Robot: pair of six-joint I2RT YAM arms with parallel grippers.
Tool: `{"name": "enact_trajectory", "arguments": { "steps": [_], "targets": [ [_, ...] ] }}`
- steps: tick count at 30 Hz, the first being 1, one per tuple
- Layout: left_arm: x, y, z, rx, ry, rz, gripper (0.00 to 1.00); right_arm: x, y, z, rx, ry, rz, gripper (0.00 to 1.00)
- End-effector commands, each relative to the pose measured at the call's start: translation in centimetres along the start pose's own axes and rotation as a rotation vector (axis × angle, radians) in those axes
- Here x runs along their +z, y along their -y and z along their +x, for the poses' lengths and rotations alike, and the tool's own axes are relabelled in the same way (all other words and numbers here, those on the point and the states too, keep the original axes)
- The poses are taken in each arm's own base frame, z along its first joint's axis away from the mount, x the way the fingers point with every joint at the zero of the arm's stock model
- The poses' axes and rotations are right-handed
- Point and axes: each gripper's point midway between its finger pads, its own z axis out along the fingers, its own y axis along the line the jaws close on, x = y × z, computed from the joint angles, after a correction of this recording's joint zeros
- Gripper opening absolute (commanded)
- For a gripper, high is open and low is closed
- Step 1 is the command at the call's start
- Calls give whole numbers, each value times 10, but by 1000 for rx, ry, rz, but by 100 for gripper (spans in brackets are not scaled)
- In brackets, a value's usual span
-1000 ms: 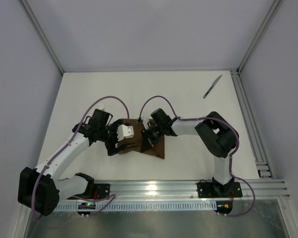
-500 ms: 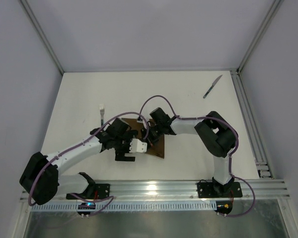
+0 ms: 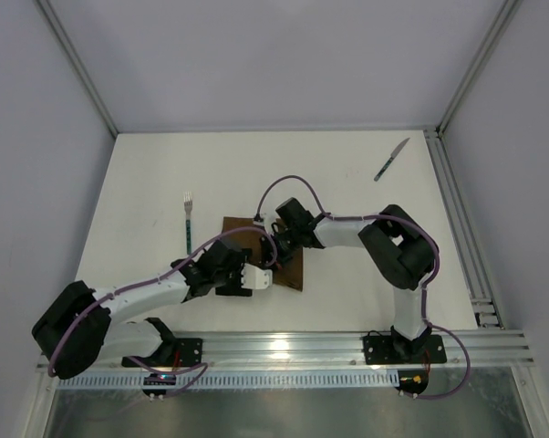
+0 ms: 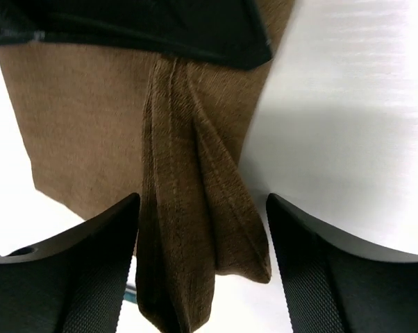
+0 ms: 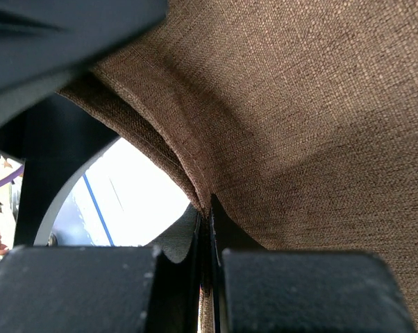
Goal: Fold the napkin into a case and place the utensils inside
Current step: Fold the upper triangle-folded napkin at the center of the board.
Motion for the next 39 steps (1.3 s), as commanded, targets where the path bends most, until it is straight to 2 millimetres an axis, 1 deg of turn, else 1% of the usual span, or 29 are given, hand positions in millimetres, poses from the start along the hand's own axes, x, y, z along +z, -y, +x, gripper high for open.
{"name": "enact_trajectory", "arguments": {
  "steps": [1, 2, 4, 5, 6, 11, 13, 14, 18, 20, 21, 22, 24, 25, 27, 28, 29, 30, 31, 32, 34, 35, 36, 38, 39],
  "targets": [
    [-4, -18, 3, -48, -23, -111, 74, -9, -11, -16, -24, 48, -6, 4],
    [-5, -14, 5, -56, -32, -89, 68, -9, -11, -16, -24, 47, -6, 4],
    [-7, -13, 4, -83, -35, -80, 61, -9, -9, -14, -22, 42, -2, 4],
    [-9, -10, 5, -91, -44, -69, 53, -9, -10, -13, -27, 41, -2, 4],
    [-10, -10, 5, -100, -46, -67, 51, -9, -9, -12, -28, 39, -2, 4],
    [-18, -19, -3, -146, -43, -71, 47, -10, -8, -9, -27, 35, 0, 4],
    [-21, -19, -5, -162, -47, -63, 46, -10, -7, -7, -26, 30, 7, 4],
    [-23, -22, -9, -181, -38, -63, 45, -10, -6, -5, -26, 23, 9, 4],
    [-28, -24, -11, -203, -48, -55, 43, -11, -6, -4, -38, 19, 14, 4],
    [-28, -21, -10, -204, -51, -45, 38, -11, -6, -4, -37, 17, 12, 4],
    [-27, -18, -9, -206, -53, -36, 34, -11, -6, -4, -37, 18, 14, 4],
    [-26, -17, -9, -202, -48, -31, 23, -12, -7, -5, -40, 21, 12, 4],
    [-22, -11, -6, -201, -52, -17, 10, -13, -7, -5, -43, 23, 10, 5],
    [-21, -10, -5, -198, -52, -15, 0, -13, -9, -6, -47, 26, 9, 6],
    [-20, -7, -4, -196, -54, -5, 0, -15, -12, -8, -53, 30, 1, 13],
    [-20, -7, -3, -200, -54, -1, 0, -18, -17, -10, -64, 37, -8, 17],
    [-21, -4, -5, -204, -43, 19, 0, -20, -20, -10, -64, 35, -16, 25],
    [-22, -6, -1, -220, -54, 17, 0, -23, -24, -11, -75, 36, -20, 29],
    [-23, -5, -5, -236, -33, 35, 0, -27, -27, -13, -85, 42, -18, 32],
    [-24, -3, -5, -244, -28, 54, 0, -35, -36, -14, -100, 50, -19, 39],
    [-25, -5, -2, -275, -25, 61, 0, -45, -42, -17, -126, 63, -4, 47],
    [-25, -6, -2, -294, -18, 69, 0, -54, -48, -18, -132, 72, 0, 50],
    [-26, -2, 0, -306, -23, 87, 0, -59, -50, -18, -136, 77, 2, 51],
    [-27, -1, -1, -322, -22, 106, 0, -72, -51, -24, -130, 104, 18, 51],
    [-28, 3, -2, -332, -16, 132, 0, -77, -48, -26, -121, 117, 29, 51]
  ]
}}
